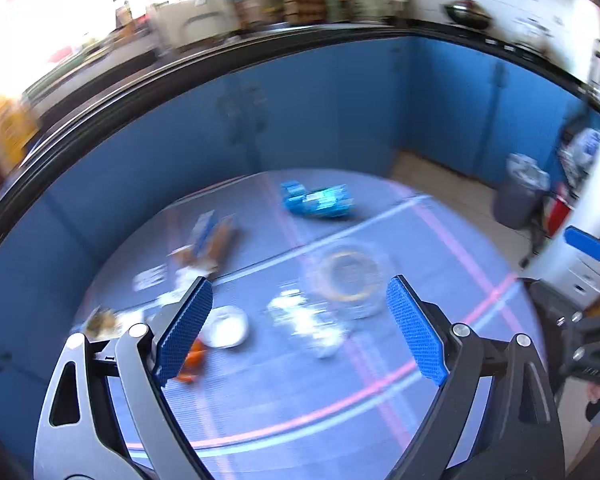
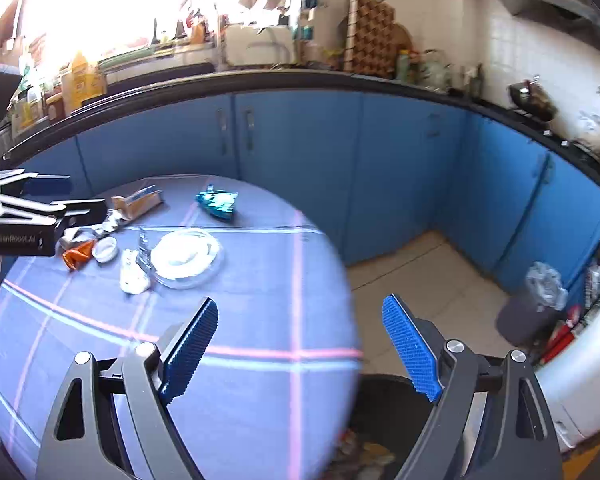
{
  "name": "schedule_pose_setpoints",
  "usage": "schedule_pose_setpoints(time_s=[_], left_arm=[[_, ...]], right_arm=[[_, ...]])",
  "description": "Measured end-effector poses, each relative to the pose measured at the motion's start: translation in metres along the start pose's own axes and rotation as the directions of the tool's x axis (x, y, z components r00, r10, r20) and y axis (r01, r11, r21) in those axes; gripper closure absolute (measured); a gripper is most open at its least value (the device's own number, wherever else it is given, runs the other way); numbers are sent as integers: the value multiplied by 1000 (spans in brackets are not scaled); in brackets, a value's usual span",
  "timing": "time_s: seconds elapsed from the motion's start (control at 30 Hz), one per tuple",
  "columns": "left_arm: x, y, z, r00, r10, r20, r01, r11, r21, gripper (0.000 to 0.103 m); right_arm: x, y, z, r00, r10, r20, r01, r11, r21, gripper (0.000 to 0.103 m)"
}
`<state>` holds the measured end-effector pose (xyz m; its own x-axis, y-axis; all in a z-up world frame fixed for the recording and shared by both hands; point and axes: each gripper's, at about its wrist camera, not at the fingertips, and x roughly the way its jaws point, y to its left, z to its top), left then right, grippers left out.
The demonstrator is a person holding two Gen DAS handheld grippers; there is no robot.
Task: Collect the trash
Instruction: 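Open both tools to drop the wrappers into the bin, then grasp the cream snack bag with the left tool while the right tool grasps the clear round lid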
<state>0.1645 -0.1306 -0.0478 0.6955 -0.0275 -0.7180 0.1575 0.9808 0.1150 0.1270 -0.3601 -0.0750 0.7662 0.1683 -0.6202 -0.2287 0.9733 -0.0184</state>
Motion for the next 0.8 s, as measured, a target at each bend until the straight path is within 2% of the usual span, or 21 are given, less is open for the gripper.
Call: schedule_pose_setpoints(time_s=[0.17,0.37,0.6,0.8], left_arm=[[12,63,-21,995,94,-27,-96,992,-76,15],[36,127,-48,984,141,-105,-157,974,-164,15],[61,176,-61,980,126,-153,-163,952,-259,15],[76,186,-65,981,97,-167,-140,953,-269,15]], right_arm=[[43,37,23,997,46,-66,-48,998,-31,21],[98,77,36,978,98,-185,-110,992,-58,21],[136,94,45,965,100,-241,-113,993,-43,21],[154,105,48,954,127,-271,-137,990,-17,21]])
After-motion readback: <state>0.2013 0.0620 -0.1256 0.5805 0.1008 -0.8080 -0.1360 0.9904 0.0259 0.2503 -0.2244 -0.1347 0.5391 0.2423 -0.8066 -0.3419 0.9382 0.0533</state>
